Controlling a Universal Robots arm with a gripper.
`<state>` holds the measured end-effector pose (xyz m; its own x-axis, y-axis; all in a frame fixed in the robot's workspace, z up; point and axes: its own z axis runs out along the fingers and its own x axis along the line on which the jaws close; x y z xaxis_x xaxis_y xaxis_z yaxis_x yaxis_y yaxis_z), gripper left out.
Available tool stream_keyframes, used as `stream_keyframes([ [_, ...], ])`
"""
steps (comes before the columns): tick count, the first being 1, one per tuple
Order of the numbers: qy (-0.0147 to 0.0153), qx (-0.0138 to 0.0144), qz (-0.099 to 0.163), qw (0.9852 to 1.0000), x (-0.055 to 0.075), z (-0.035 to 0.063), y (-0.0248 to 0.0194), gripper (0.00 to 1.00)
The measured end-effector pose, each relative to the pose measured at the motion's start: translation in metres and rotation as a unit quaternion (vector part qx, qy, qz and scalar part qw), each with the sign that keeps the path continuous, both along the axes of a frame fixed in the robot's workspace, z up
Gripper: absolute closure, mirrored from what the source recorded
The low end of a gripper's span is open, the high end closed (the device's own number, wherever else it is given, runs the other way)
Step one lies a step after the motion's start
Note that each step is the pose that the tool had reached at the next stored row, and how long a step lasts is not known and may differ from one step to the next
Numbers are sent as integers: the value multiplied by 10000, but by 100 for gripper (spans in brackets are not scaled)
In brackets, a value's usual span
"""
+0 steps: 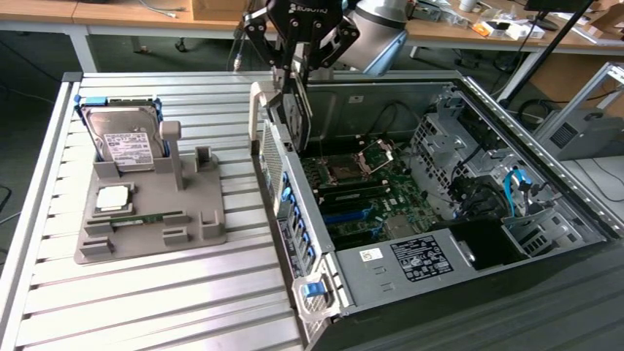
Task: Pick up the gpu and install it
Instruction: 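Pick up the gpu and move the gpu toward the slot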
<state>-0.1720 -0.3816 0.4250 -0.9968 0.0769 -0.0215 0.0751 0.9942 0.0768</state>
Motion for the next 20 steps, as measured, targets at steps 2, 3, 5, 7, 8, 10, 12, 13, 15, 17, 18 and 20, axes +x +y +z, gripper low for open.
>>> stream_keyframes([
  [2, 0, 0, 0, 10000, 13, -1, -1, 73],
  [3, 0, 0, 0, 10000, 19, -1, -1, 73],
  [5, -1, 1, 0, 10000, 26, -2, -1, 73],
  [7, 0, 0, -1, 10000, 28, -4, -1, 73],
  [8, 0, 0, 0, 10000, 31, -5, -1, 73],
  [10, 0, -5, 0, 10000, 49, -7, -1, 73],
  [12, 0, -7, 0, 10000, 63, -9, -2, 73],
  [13, -1, -9, 0, 10000, 67, -10, -2, 73],
  [15, 0, -13, 0, 10000, 81, -11, -1, 73],
  [17, 0, -15, 0, 10000, 92, -13, -1, 73],
  [18, 0, -16, 0, 10000, 99, -13, -1, 73],
  [20, 0, -17, 1, 10000, 119, -16, -1, 73],
])
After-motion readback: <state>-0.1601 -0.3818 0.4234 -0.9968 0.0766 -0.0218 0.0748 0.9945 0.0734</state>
